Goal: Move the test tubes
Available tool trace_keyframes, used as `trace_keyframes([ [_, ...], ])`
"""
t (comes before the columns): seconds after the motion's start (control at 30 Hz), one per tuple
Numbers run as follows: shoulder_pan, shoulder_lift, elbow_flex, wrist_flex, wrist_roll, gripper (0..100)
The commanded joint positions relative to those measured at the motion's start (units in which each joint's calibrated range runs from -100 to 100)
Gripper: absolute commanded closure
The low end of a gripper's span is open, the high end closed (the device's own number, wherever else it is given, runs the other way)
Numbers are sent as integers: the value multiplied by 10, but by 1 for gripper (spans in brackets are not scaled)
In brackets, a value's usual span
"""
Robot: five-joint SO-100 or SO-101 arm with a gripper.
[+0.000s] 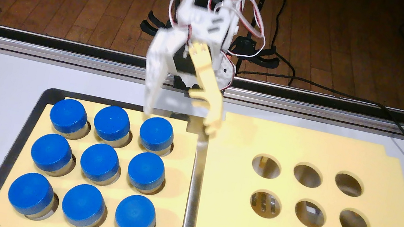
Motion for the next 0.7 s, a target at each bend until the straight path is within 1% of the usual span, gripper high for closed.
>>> trace_keyframes([
  [0.0, -2, 46, -26, -70, 1, 61],
  [0.23, 5, 66, -30, -78, 2, 61],
  [0.4, 15, 107, -42, -146, 11, 61],
  [0.47, 15, 131, -60, -150, 11, 61],
  [0.53, 15, 156, -81, -150, 11, 63],
  [0.57, 15, 176, -97, -150, 11, 65],
  [0.67, 14, 196, -111, -150, 11, 68],
])
